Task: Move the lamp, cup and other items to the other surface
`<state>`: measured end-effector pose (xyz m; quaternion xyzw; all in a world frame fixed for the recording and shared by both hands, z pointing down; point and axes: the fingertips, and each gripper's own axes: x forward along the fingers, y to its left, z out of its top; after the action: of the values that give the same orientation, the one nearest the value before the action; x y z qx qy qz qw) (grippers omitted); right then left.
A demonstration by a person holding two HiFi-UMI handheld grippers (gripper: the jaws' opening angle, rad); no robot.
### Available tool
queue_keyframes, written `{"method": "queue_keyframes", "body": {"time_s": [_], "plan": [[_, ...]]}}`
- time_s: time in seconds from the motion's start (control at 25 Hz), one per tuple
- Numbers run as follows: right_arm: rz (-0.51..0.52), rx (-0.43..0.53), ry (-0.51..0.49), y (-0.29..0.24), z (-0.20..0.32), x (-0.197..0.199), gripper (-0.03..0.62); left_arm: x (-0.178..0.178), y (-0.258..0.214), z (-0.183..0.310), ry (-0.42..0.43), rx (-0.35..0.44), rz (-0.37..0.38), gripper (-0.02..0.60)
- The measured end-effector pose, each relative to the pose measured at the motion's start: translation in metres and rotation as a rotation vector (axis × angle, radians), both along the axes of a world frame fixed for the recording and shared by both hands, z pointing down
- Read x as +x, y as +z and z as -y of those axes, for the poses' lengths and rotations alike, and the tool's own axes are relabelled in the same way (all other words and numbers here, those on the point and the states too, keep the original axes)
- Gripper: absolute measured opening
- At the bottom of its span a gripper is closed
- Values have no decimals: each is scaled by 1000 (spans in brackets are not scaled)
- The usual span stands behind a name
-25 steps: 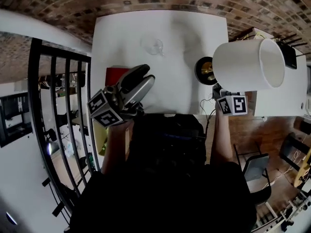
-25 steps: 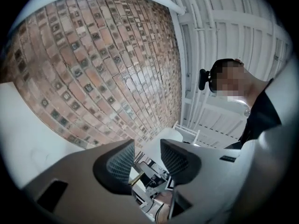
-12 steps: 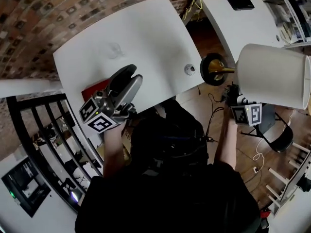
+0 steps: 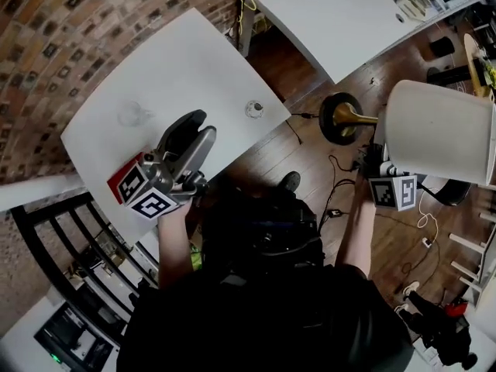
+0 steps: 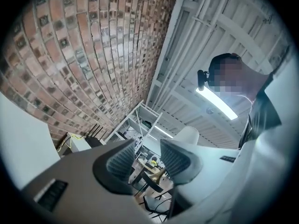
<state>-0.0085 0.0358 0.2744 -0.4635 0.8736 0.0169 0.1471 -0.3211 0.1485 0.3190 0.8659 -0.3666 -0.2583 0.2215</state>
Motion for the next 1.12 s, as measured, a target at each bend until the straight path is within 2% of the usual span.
{"method": "queue_keyframes", "body": {"time_s": [0.32, 0.52, 0.76, 0.92, 1.12], "plan": [[-10, 48, 129, -14, -6, 180, 54, 156, -16, 25, 71, 9, 46, 164], [16, 73, 237, -17, -12, 310, 54, 260, -20, 37, 114, 14, 73, 164], [11, 132, 401, -42, -33, 447, 54, 361, -21, 43, 188, 21, 84, 164], [-12, 173, 501, -58, -55, 512, 54, 411, -24, 52, 242, 28, 91, 164], [-8, 158, 537, -51, -66, 545, 54, 448, -23, 60, 284, 32, 86, 164]]}}
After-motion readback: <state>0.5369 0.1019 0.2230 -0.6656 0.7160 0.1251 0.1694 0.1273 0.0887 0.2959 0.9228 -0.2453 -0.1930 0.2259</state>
